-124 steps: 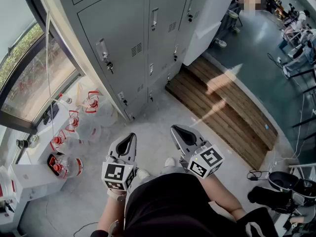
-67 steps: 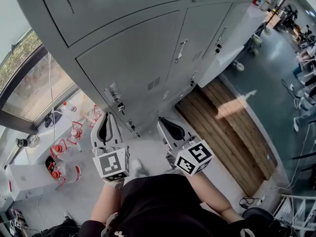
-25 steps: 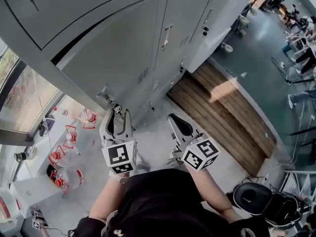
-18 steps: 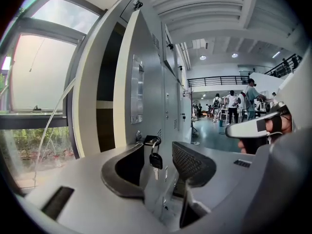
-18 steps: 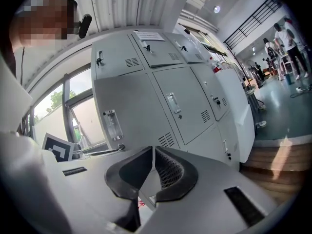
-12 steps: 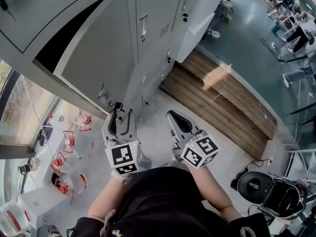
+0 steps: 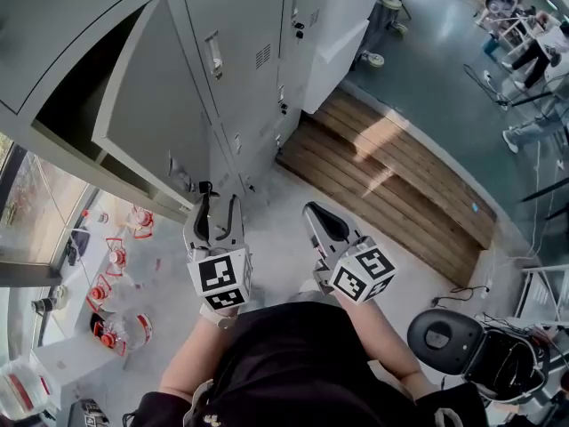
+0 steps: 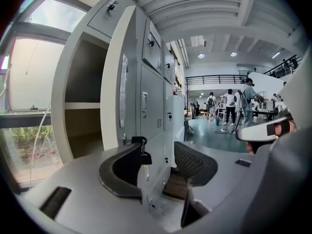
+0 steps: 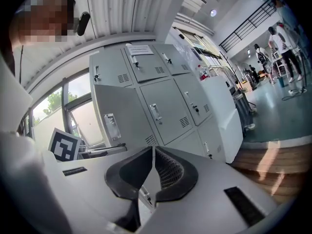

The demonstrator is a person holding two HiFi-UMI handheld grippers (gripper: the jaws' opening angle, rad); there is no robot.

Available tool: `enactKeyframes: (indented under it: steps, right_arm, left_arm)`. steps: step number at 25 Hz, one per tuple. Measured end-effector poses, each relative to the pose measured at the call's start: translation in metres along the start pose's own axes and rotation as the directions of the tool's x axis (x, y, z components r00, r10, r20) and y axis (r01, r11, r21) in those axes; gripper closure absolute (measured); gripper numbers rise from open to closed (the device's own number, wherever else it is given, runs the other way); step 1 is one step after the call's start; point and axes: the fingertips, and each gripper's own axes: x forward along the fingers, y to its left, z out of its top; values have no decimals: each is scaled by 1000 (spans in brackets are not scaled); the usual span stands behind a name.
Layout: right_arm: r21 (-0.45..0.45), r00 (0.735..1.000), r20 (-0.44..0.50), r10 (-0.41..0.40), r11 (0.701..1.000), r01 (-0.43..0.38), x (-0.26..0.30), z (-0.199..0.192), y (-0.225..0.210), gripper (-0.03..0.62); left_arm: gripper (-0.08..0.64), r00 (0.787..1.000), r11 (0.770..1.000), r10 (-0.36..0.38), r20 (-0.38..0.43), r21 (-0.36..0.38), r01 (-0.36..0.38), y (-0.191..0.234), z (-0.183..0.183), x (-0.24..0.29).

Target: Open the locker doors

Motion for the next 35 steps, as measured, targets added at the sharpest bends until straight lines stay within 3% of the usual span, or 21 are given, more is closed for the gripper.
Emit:
enactKeyframes:
  steps: [8,15,19,28,35]
  right_arm:
    - [19,1000,-6,-5,1000,5,-19,1,-23,563]
    - [25,1000,-23,20,999,-20,-9,-4,-18,563]
    - [27,1000,-22,22,999,-21,-1,-5,-14,563]
    - [28,1000,-1,-30,999,30,-6,-4,-17,563]
    - [37,991,39,-126,992,124,-35,2,-36,563]
  left_arm:
    - [347,1000,1000,-1,14,17,0,-36,-1,-16]
    - [347,997,997,71,-22,6,-71,-9,-15,-18]
    - [347,997,997,73,-25,11,-72,4,-13,-9]
    - [347,999,998,-49,-14,39,50,-22,-10,8]
    - [347,983,982,-181,-23,56,182,-63,-4,31]
